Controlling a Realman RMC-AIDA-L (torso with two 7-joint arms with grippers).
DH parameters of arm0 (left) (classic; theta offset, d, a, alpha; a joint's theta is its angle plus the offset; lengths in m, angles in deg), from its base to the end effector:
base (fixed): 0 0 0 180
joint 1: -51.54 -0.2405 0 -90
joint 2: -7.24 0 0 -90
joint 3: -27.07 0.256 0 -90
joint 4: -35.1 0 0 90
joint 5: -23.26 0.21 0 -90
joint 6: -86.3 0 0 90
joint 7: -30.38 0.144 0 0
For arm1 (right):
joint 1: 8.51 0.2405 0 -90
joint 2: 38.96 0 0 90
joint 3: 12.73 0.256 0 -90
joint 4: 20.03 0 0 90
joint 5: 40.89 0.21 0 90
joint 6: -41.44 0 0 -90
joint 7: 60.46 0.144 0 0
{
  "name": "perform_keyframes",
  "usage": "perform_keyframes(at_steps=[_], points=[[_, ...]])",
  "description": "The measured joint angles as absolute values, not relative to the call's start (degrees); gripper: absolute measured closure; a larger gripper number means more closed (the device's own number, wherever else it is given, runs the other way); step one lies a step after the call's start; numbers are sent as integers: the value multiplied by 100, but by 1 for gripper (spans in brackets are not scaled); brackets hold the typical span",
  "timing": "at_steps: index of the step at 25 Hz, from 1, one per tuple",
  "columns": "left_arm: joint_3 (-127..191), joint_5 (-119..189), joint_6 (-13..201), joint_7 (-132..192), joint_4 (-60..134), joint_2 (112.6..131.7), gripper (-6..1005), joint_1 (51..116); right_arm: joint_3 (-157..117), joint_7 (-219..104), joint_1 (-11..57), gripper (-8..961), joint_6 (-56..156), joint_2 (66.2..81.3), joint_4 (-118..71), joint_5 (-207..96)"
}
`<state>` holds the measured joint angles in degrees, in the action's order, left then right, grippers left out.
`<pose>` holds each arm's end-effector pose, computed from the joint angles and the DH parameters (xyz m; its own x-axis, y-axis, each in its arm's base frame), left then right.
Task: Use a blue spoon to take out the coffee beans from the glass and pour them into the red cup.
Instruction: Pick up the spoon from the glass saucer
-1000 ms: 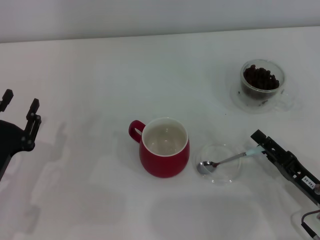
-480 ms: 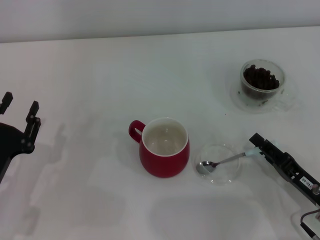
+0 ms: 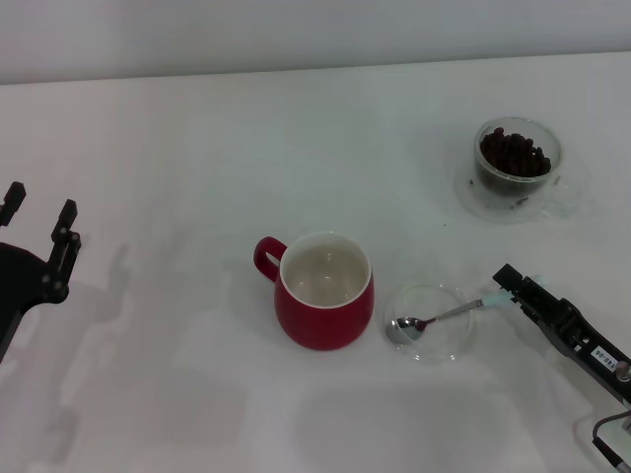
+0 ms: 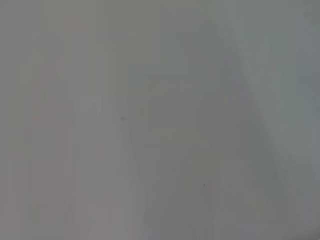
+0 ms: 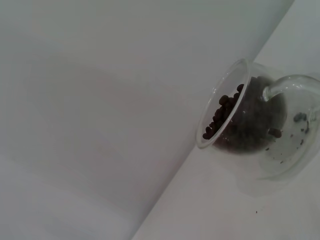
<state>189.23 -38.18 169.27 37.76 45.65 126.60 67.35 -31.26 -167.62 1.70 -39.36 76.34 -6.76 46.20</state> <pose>-0.3195 0.2493 -0.0454 0.8363 -0.1960 0.5120 0.4360 -0.3284 -0.8379 0.3645 0.1829 -0.0578 -0.2535 -0.4585 -0.8518 -0.9467 -0.0631 0.3157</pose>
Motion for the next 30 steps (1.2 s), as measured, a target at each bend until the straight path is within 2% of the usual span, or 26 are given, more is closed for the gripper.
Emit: perform_keyframes(at_steps=[10,30], points=[[18923,-3817,16927,3776,4562,12664,508,6736,-3128,-16760,191,731,-3956,7634,-683,4621],[18923,-3937,16927,3776,4575,12669,508,6775,-3123,-16798,266,797,-3938,7634,-805,4621]])
